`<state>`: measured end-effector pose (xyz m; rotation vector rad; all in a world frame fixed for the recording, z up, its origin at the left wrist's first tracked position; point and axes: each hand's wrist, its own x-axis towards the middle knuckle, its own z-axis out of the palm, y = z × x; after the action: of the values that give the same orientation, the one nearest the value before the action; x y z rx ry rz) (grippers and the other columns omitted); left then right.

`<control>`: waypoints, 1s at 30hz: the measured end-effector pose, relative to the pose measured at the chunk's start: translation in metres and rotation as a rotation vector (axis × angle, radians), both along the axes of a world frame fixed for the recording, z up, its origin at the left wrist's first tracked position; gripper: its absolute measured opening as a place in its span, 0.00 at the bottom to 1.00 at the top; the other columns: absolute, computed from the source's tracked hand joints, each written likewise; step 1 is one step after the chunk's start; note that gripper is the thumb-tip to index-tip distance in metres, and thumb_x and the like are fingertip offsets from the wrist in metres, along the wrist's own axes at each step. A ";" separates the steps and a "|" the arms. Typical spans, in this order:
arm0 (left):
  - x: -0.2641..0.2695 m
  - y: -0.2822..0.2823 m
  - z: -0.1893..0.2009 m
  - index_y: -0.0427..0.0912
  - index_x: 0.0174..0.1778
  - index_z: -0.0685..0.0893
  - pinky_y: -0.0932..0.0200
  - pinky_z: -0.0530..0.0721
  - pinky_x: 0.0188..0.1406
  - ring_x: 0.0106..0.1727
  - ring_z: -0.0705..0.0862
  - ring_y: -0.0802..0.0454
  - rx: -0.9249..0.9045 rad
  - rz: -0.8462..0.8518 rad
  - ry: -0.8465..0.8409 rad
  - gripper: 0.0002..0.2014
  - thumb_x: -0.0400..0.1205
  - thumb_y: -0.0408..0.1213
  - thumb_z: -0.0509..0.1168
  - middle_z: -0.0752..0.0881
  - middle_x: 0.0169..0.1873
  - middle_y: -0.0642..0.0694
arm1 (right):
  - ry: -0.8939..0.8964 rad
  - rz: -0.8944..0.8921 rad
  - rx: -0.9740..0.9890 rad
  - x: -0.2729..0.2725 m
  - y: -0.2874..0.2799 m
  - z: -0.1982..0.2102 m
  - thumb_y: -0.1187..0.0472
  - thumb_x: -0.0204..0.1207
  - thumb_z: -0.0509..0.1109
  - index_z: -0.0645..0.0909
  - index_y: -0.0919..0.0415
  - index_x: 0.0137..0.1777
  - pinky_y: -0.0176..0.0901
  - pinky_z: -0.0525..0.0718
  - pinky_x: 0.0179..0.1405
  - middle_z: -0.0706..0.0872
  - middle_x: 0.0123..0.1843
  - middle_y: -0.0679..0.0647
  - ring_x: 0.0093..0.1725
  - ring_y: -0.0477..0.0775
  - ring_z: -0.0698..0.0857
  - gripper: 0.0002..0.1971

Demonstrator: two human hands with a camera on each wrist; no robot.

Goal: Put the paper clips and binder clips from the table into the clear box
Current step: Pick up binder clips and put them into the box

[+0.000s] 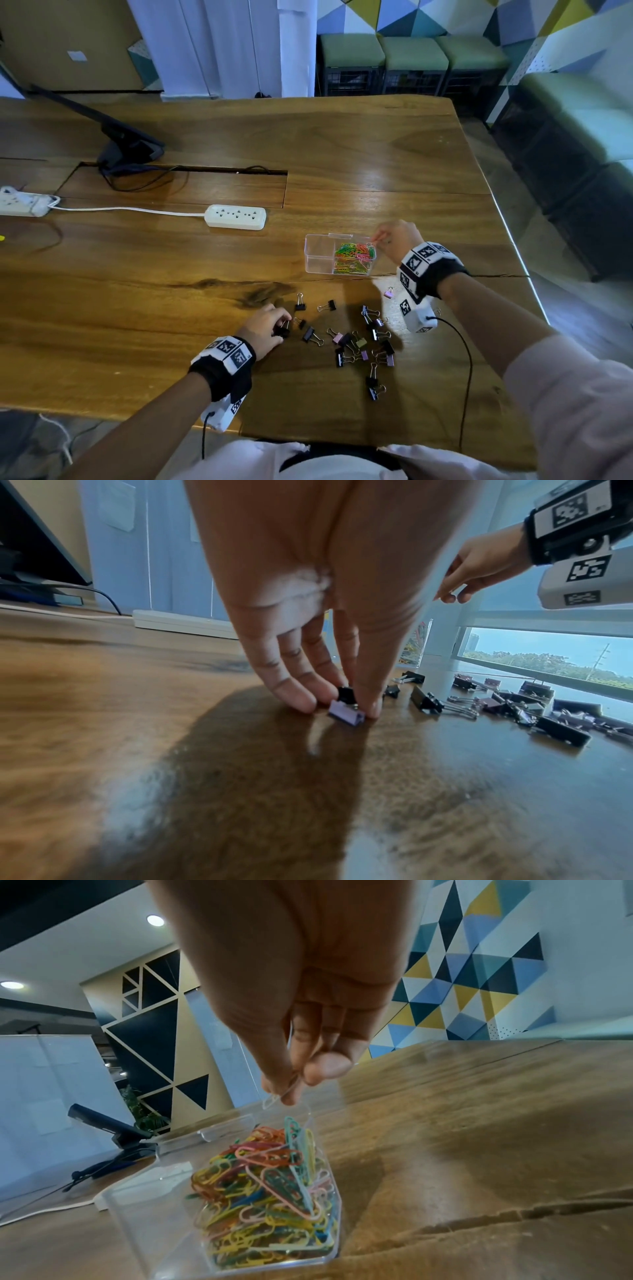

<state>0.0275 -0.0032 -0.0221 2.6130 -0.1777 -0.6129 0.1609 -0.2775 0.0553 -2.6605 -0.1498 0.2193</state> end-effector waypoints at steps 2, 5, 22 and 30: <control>0.000 -0.001 0.000 0.49 0.66 0.75 0.65 0.75 0.45 0.45 0.77 0.57 0.023 0.002 -0.001 0.21 0.77 0.34 0.69 0.74 0.52 0.53 | 0.062 0.001 -0.017 0.003 0.005 -0.003 0.65 0.76 0.69 0.83 0.52 0.39 0.22 0.70 0.26 0.85 0.43 0.45 0.35 0.35 0.79 0.07; -0.002 -0.003 0.000 0.48 0.69 0.71 0.60 0.79 0.52 0.55 0.79 0.52 0.063 -0.012 -0.009 0.23 0.78 0.34 0.68 0.74 0.60 0.49 | 0.122 0.003 -0.040 0.006 0.011 -0.007 0.64 0.74 0.72 0.81 0.50 0.35 0.24 0.72 0.26 0.86 0.42 0.46 0.37 0.38 0.81 0.09; 0.001 -0.008 -0.003 0.48 0.56 0.77 0.62 0.77 0.49 0.53 0.77 0.54 0.112 0.059 0.031 0.13 0.78 0.35 0.69 0.76 0.52 0.51 | 0.336 -0.123 -0.251 -0.038 -0.072 -0.034 0.52 0.68 0.76 0.78 0.54 0.62 0.49 0.79 0.63 0.77 0.66 0.54 0.62 0.55 0.78 0.22; 0.000 -0.007 -0.003 0.47 0.61 0.74 0.67 0.72 0.37 0.42 0.75 0.57 -0.002 0.086 0.002 0.17 0.78 0.32 0.68 0.76 0.45 0.51 | 0.431 0.010 -0.229 -0.095 -0.075 -0.059 0.61 0.62 0.80 0.72 0.47 0.67 0.44 0.82 0.61 0.73 0.62 0.52 0.57 0.50 0.75 0.33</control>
<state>0.0278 -0.0105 -0.0255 2.6031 -0.0647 -0.5847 0.0657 -0.3530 -0.0036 -2.7608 0.0029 0.8475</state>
